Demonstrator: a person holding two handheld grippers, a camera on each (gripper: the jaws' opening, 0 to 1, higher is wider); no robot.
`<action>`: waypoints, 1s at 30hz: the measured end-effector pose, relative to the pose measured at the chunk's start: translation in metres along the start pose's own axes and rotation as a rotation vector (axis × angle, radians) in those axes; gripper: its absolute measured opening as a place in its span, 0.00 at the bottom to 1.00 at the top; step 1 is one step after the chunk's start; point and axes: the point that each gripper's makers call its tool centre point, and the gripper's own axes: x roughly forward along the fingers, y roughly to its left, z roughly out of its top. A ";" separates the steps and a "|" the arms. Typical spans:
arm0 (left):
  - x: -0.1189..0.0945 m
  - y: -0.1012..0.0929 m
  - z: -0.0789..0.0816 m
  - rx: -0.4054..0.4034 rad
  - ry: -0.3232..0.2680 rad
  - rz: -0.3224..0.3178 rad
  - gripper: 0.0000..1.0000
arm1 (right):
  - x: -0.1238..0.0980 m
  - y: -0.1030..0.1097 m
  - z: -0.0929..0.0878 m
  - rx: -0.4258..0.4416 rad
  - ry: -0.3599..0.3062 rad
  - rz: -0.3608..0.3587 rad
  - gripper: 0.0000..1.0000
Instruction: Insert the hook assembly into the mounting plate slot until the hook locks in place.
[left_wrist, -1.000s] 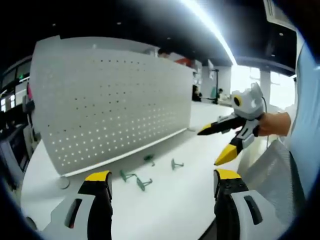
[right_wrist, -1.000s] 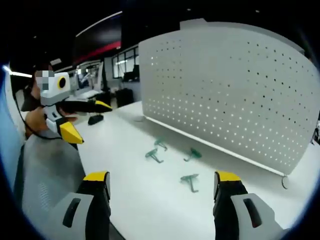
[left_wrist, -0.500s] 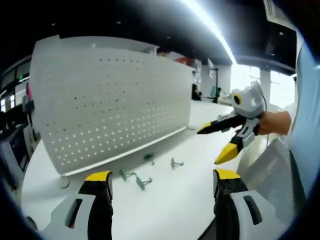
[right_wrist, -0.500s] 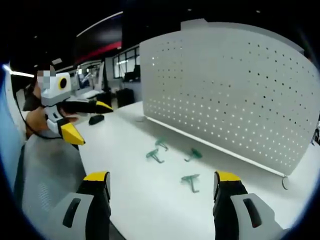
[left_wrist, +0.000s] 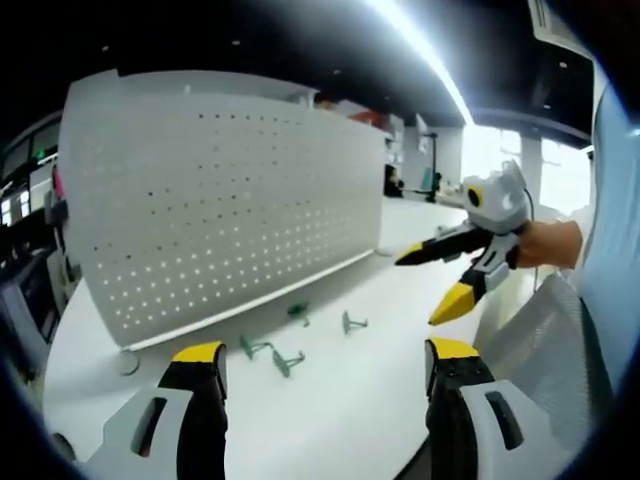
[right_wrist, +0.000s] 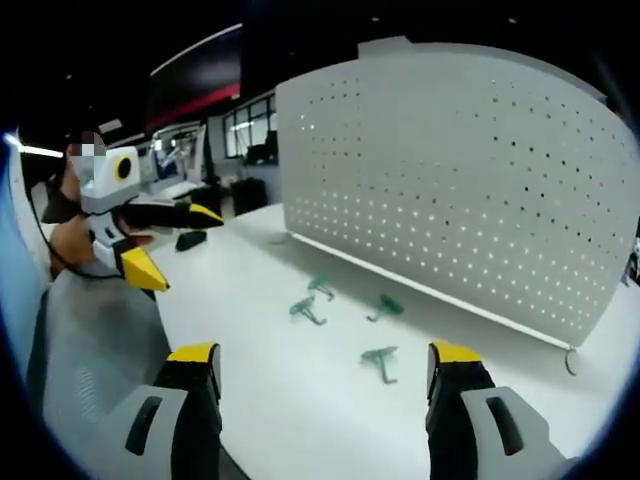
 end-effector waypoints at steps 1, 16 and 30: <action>0.000 0.000 0.000 -0.001 0.001 0.000 0.82 | 0.000 0.000 0.001 0.003 -0.005 -0.002 0.86; 0.003 -0.004 -0.003 0.013 0.021 -0.014 0.79 | -0.003 -0.002 -0.003 0.018 -0.009 -0.014 0.85; 0.004 -0.007 -0.005 0.011 0.029 -0.018 0.76 | -0.003 -0.004 -0.005 0.030 -0.014 -0.021 0.85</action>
